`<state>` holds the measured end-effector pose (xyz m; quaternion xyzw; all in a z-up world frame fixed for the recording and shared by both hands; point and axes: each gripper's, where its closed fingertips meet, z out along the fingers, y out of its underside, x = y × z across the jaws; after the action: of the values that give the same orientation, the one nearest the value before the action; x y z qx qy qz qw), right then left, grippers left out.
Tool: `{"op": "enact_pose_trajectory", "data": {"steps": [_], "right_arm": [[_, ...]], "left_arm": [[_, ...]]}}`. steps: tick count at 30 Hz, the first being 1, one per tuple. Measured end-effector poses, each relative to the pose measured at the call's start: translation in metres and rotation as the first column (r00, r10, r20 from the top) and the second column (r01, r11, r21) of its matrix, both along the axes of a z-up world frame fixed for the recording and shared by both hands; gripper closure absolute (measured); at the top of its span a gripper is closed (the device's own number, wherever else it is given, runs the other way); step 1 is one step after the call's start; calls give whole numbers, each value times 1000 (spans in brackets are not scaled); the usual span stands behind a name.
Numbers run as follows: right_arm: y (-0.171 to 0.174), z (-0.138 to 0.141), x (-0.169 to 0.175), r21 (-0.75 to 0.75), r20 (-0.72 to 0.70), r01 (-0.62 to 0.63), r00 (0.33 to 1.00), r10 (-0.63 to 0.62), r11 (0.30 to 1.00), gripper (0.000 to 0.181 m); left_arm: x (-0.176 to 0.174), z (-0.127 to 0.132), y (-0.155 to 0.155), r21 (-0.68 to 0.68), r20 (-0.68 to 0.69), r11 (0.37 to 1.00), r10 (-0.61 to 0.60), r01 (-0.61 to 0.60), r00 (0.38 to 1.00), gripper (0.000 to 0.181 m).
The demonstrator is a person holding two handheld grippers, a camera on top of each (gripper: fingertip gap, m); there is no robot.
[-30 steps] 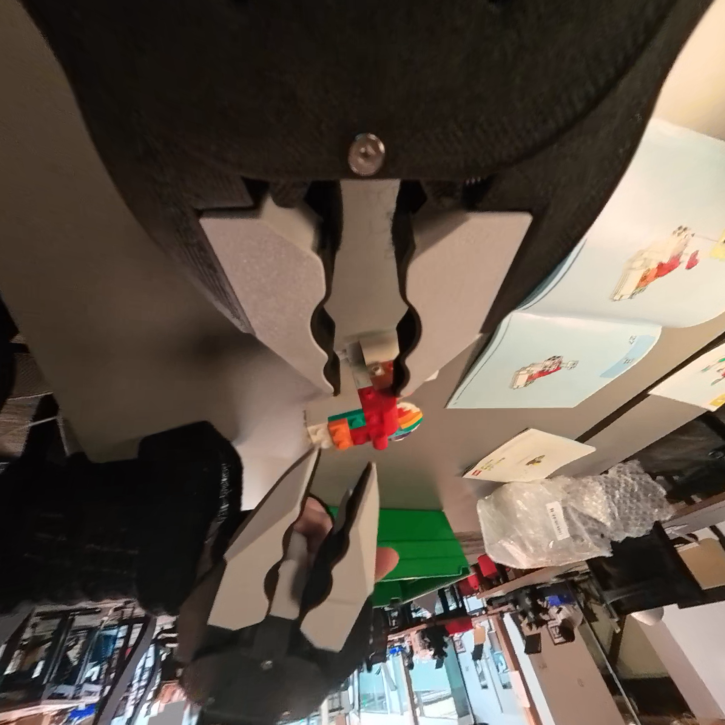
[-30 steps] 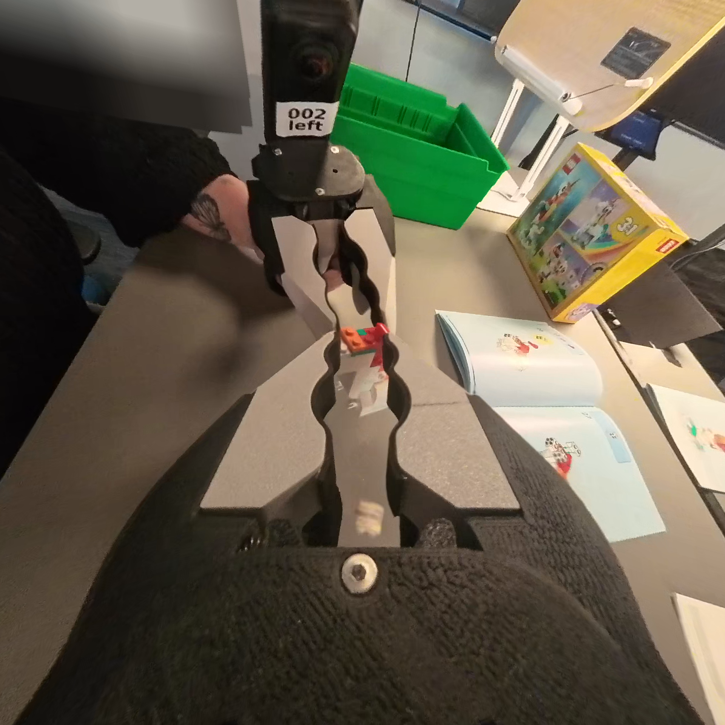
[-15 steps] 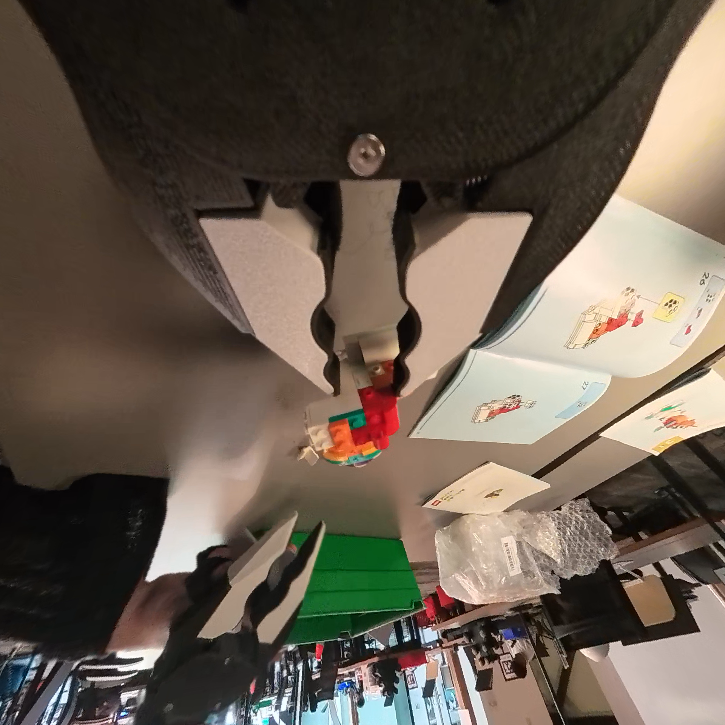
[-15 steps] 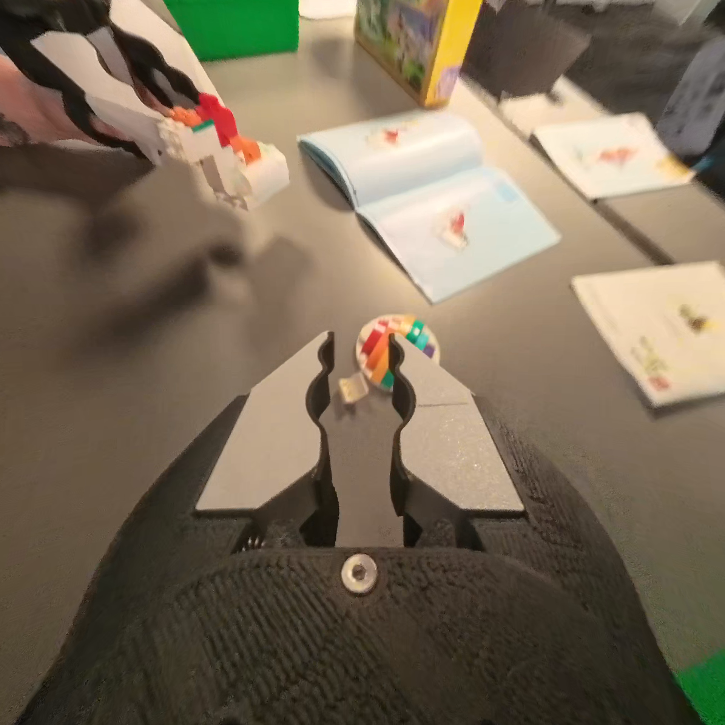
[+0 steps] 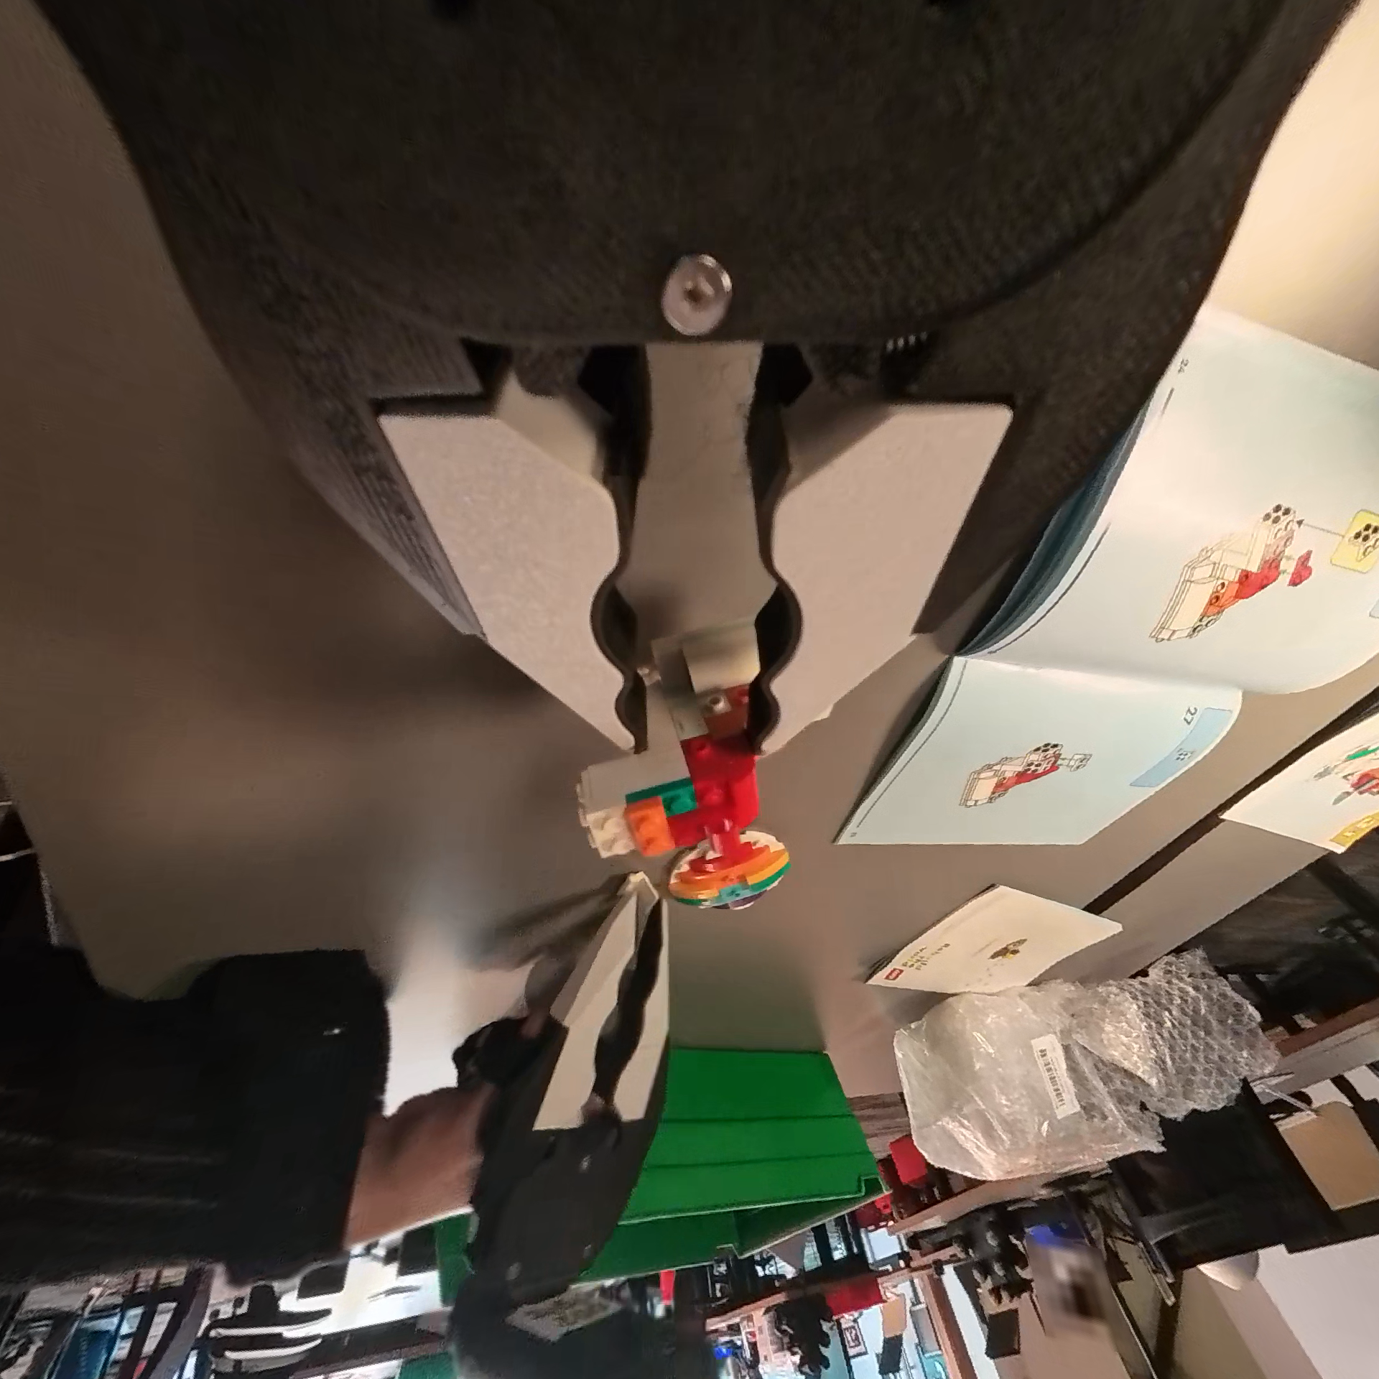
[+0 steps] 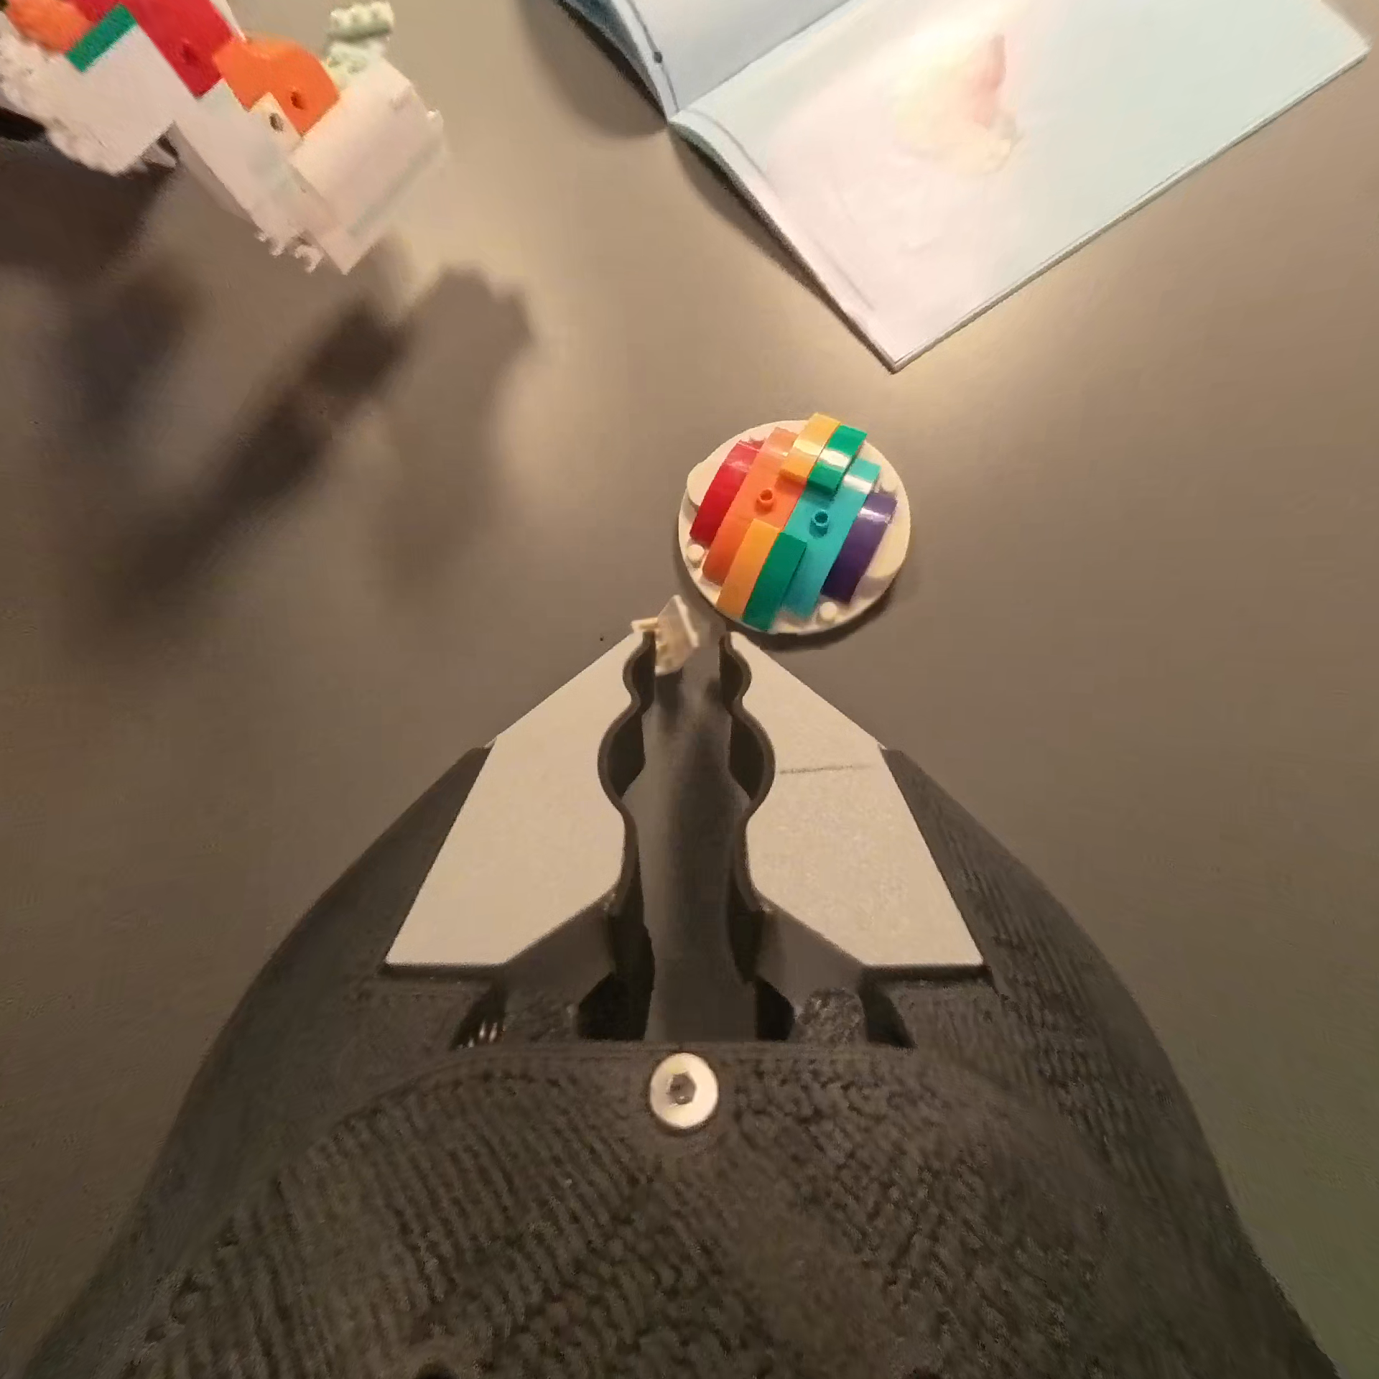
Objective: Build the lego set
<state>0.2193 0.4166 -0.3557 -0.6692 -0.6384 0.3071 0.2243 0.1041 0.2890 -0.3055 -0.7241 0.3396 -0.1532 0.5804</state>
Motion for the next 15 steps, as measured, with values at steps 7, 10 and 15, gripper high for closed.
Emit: {"op": "enact_pose_trajectory", "data": {"steps": [7,10,15], "right_arm": [[-13,35,-20,76,-117,-102,987,111,992,180],[-27,77,-39,231,-299,-122,935,190,965,180],[-87,165,-71,618,-500,-93,719,482,781,180]], "left_arm": [[2,10,-1,-6,58,1000,-9,10,998,156],[6,23,-3,-49,209,998,-29,40,977,156],[28,65,-14,-111,574,967,-128,231,809,156]]}}
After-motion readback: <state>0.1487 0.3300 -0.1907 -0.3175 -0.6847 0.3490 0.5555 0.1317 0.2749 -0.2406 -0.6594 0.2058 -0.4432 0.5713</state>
